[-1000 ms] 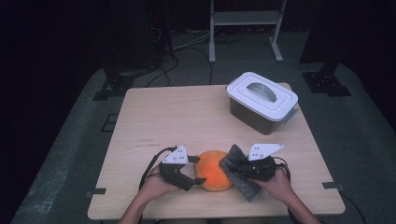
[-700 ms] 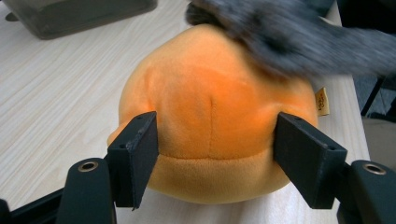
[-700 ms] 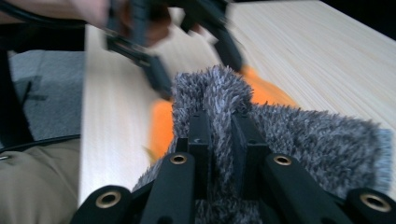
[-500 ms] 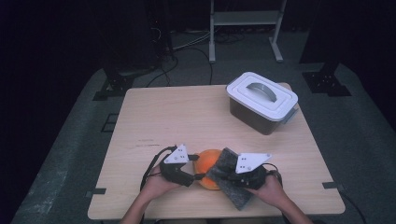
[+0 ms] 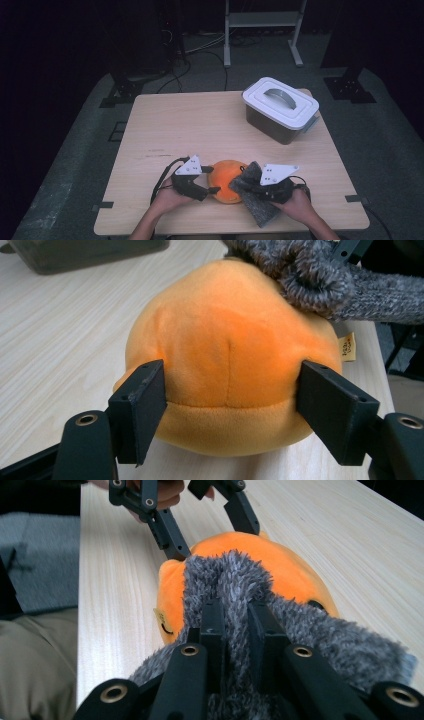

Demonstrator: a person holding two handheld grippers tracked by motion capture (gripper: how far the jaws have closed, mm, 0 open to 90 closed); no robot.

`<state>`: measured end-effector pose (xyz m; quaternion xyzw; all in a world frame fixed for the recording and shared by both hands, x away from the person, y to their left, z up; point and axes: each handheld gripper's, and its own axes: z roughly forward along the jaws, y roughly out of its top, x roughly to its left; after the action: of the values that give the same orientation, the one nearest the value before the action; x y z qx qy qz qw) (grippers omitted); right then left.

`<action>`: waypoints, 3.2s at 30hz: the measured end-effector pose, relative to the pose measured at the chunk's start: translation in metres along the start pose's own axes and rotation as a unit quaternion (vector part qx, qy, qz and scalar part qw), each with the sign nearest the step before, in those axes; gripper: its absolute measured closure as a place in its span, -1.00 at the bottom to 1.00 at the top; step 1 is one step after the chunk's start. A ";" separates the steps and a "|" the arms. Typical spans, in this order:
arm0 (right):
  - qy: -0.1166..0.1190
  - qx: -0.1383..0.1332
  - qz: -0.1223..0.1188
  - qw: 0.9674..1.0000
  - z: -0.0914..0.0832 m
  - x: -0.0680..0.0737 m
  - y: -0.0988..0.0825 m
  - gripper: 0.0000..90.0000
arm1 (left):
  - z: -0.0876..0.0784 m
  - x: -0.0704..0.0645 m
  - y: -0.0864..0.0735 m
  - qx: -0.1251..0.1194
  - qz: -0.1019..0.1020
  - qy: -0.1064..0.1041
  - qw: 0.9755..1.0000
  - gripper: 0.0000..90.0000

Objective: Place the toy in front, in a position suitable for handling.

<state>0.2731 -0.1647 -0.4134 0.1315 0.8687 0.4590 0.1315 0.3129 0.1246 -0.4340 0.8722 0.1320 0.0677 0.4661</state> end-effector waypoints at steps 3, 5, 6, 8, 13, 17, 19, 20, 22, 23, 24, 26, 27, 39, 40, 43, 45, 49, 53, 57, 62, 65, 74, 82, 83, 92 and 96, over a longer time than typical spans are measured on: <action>0.003 -0.003 0.015 1.000 -0.003 -0.004 -0.006 0.74 | 0.000 0.000 -0.001 -0.003 -0.001 -0.001 1.000 -0.38; -0.001 0.000 0.029 1.000 -0.008 -0.007 -0.015 0.74 | 0.000 -0.001 -0.001 -0.004 0.004 0.001 1.000 -0.38; -0.005 0.005 0.035 0.999 -0.011 -0.008 -0.019 0.74 | 0.001 -0.002 0.000 -0.003 0.006 0.002 1.000 -0.38; -0.009 0.012 0.047 0.999 -0.015 -0.013 -0.027 0.74 | 0.001 -0.002 0.000 -0.003 0.007 0.001 1.000 -0.38; -0.010 -0.009 0.067 0.998 -0.021 -0.028 -0.017 0.74 | 0.001 -0.003 -0.001 -0.001 0.017 -0.003 1.000 -0.38; 0.000 -0.024 0.075 0.997 -0.008 -0.041 0.000 0.74 | 0.001 -0.003 -0.001 -0.002 0.023 -0.001 1.000 -0.37; 0.008 -0.016 0.078 0.997 0.002 -0.044 0.003 0.74 | 0.001 -0.003 -0.002 -0.001 0.024 0.001 1.000 -0.37; 0.012 -0.012 0.080 0.997 0.006 -0.045 0.002 0.74 | 0.001 -0.003 -0.002 0.000 0.024 0.001 1.000 -0.38; 0.018 -0.009 0.088 0.996 0.005 -0.042 -0.005 0.74 | 0.001 -0.005 -0.002 -0.001 0.030 0.002 1.000 -0.38; 0.018 -0.006 0.089 0.996 0.003 -0.040 -0.007 0.74 | 0.001 -0.005 -0.002 -0.001 0.030 0.002 1.000 -0.39; 0.019 -0.004 0.090 0.996 0.001 -0.037 -0.010 0.74 | 0.001 -0.006 -0.001 -0.001 0.036 0.002 0.999 -0.39; 0.019 0.000 0.092 0.996 -0.003 -0.032 -0.016 0.74 | 0.001 -0.007 0.000 -0.001 0.037 0.002 0.999 -0.41; 0.019 0.000 0.092 0.996 -0.003 -0.032 -0.016 0.74 | 0.001 -0.007 0.000 0.000 0.036 0.002 0.999 -0.41; 0.024 0.012 0.087 0.996 -0.016 -0.026 -0.017 0.74 | 0.003 -0.004 0.002 -0.006 0.008 -0.016 1.000 -0.45; 0.022 0.007 0.085 0.996 -0.018 -0.029 -0.012 0.74 | 0.002 -0.004 0.002 -0.005 0.012 -0.016 1.000 -0.45; 0.015 -0.014 0.084 0.996 -0.019 -0.038 0.002 0.74 | 0.002 -0.006 0.003 -0.001 0.021 -0.014 1.000 -0.45; 0.017 -0.017 0.087 0.996 -0.010 -0.046 0.011 0.73 | 0.003 -0.006 0.002 -0.003 0.021 -0.013 1.000 -0.45; 0.025 -0.004 0.095 0.995 0.006 -0.051 0.005 0.74 | 0.003 -0.006 0.000 -0.007 0.019 -0.010 1.000 -0.45; 0.032 -0.007 0.103 0.994 0.005 -0.049 -0.001 0.74 | 0.003 -0.006 0.000 -0.009 0.019 -0.009 1.000 -0.47; 0.034 -0.003 0.102 0.994 -0.001 -0.041 -0.010 0.74 | 0.003 -0.004 0.003 -0.016 0.005 -0.015 1.000 -0.47; 0.039 -0.010 0.113 0.993 -0.008 -0.031 -0.025 0.74 | 0.004 -0.004 0.007 -0.036 -0.020 -0.022 0.999 -0.52; 0.039 -0.008 0.110 0.993 -0.009 -0.028 -0.026 0.74 | 0.007 -0.004 0.009 -0.031 -0.019 -0.020 0.999 -0.52; 0.051 -0.022 0.097 0.994 -0.015 -0.034 0.007 0.73 | 0.009 -0.013 0.010 -0.024 0.013 -0.015 1.000 -0.43; 0.057 -0.008 0.084 0.995 0.014 -0.029 0.017 0.72 | 0.007 -0.015 0.006 -0.022 0.007 0.000 1.000 -0.56; 0.057 -0.011 0.084 0.995 0.013 -0.029 0.014 0.72 | 0.007 -0.015 0.005 -0.023 0.006 0.004 1.000 -0.60; 0.054 0.005 0.079 0.995 0.000 -0.024 0.010 0.69 | 0.011 -0.023 0.009 -0.015 0.019 0.006 1.000 -0.49; 0.045 0.011 0.056 0.997 0.006 -0.026 0.028 0.69 | 0.012 -0.023 0.010 -0.009 0.022 0.009 1.000 -0.45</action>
<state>0.3022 -0.1538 -0.3908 0.1603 0.8701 0.4614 0.0652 0.2954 0.1024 -0.4320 0.8699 0.1158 0.0867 0.4715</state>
